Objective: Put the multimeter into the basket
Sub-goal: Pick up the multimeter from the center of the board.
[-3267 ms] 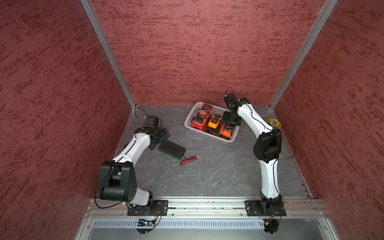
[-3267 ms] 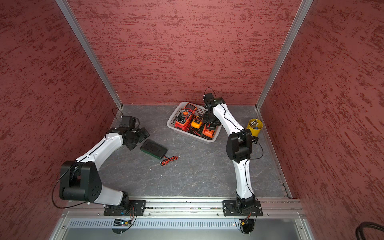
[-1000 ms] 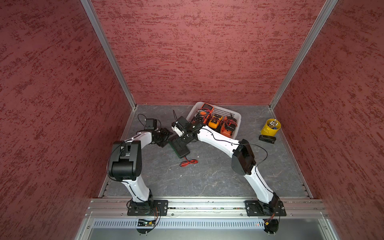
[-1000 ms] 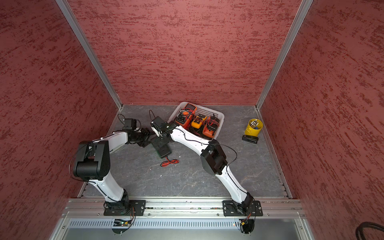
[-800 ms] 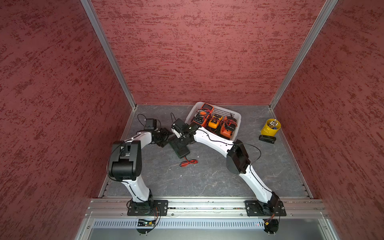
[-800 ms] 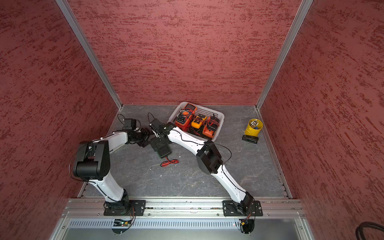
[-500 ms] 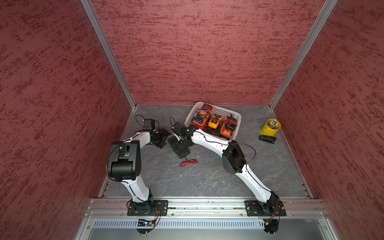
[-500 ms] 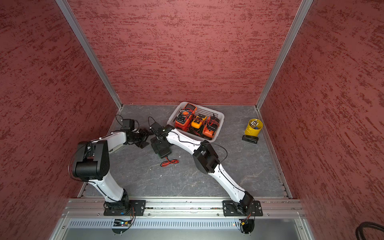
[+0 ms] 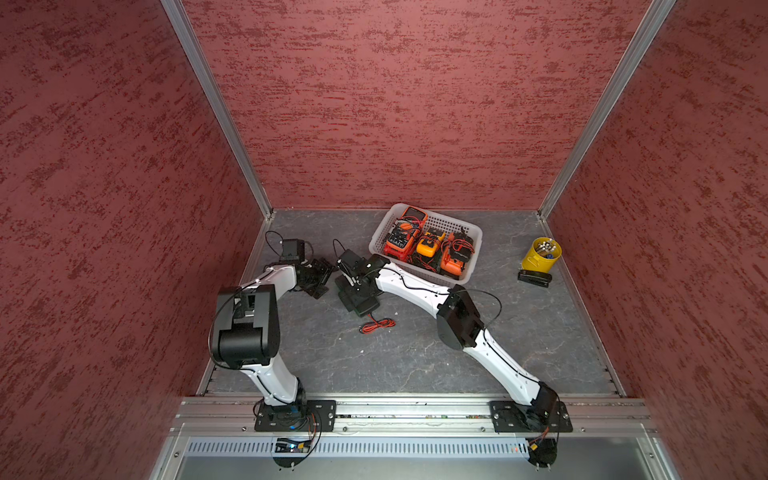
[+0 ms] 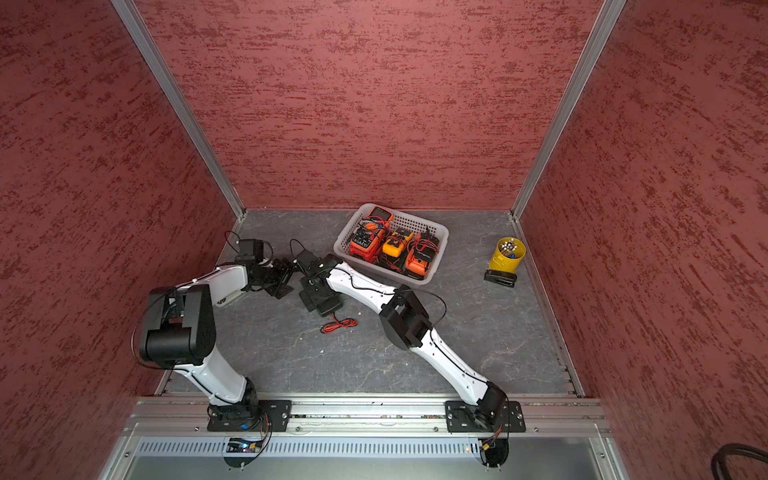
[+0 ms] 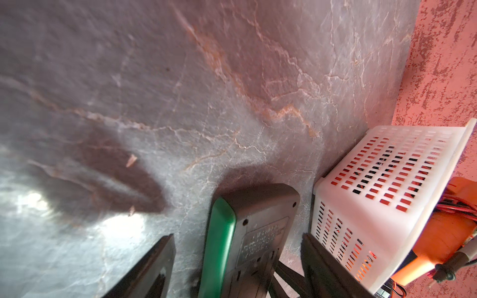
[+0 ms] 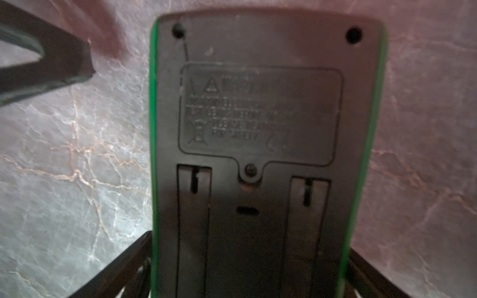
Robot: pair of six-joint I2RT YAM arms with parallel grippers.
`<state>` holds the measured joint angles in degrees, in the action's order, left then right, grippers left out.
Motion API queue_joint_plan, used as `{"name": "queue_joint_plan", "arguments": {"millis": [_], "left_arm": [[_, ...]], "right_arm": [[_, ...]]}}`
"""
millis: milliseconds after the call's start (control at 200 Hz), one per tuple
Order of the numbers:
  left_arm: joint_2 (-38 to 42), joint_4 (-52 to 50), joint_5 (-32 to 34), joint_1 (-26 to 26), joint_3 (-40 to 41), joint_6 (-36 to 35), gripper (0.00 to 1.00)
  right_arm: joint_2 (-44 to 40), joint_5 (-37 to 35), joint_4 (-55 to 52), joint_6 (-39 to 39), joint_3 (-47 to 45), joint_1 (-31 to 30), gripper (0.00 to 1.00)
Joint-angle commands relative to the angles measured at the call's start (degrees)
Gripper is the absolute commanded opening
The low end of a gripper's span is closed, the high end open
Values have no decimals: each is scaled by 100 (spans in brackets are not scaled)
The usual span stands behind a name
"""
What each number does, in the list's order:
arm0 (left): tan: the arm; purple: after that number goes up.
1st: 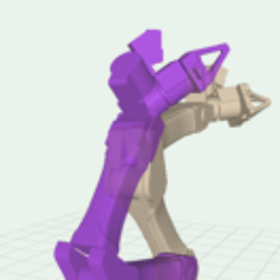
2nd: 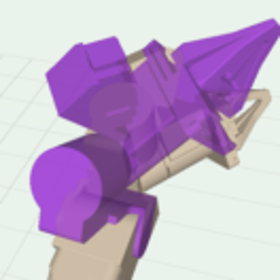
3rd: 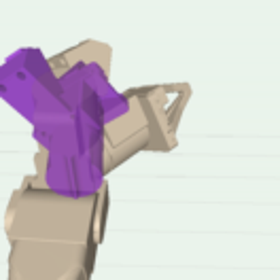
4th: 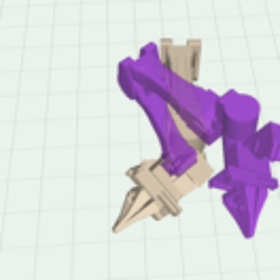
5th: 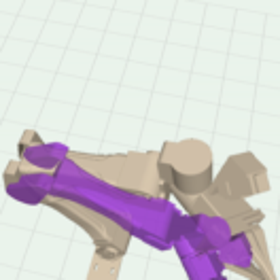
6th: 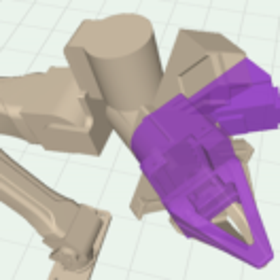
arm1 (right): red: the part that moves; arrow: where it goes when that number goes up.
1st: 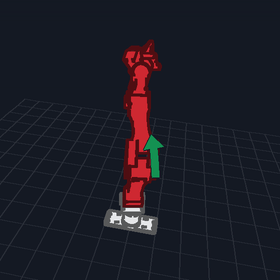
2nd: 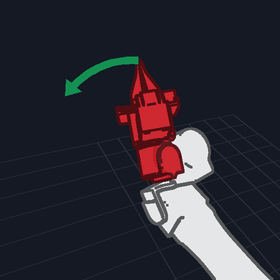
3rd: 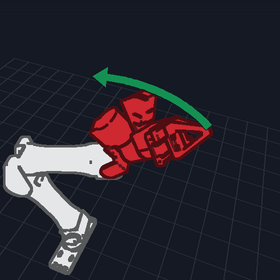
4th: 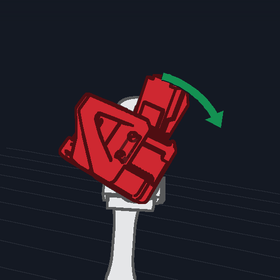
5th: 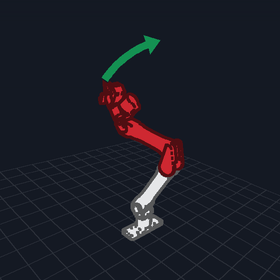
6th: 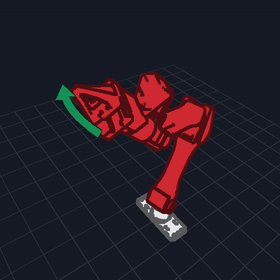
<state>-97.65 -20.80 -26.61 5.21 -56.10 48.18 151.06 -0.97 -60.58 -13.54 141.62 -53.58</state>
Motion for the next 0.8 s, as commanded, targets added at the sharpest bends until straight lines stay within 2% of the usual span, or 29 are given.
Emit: {"name": "queue_joint_plan", "arguments": {"millis": [0, 40, 150, 271, 396, 466, 797], "left_arm": [[188, -29, 94, 50, 140, -63, 80], [209, -30, 108, 59, 164, -63, 80], [241, -30, 162, 79, 214, -55, 81], [269, -69, 327, 89, 213, -72, 85], [365, -100, 526, 141, 171, -72, 92], [423, -100, 614, 177, 119, -101, 100], [766, -232, 1046, 226, -295, -620, 100]], "right_arm": [[188, -339, -287, 156, 112, -77, 96], [166, -366, -303, 188, 116, -91, 92], [71, -473, -322, 190, 120, -126, 61], [-112, -366, -365, 207, 118, -126, 47], [-439, -247, -394, 151, 122, -128, 41], [-657, -229, -352, 107, 124, -132, 39], [-1465, -235, -311, -153, 377, -126, 29]]}}
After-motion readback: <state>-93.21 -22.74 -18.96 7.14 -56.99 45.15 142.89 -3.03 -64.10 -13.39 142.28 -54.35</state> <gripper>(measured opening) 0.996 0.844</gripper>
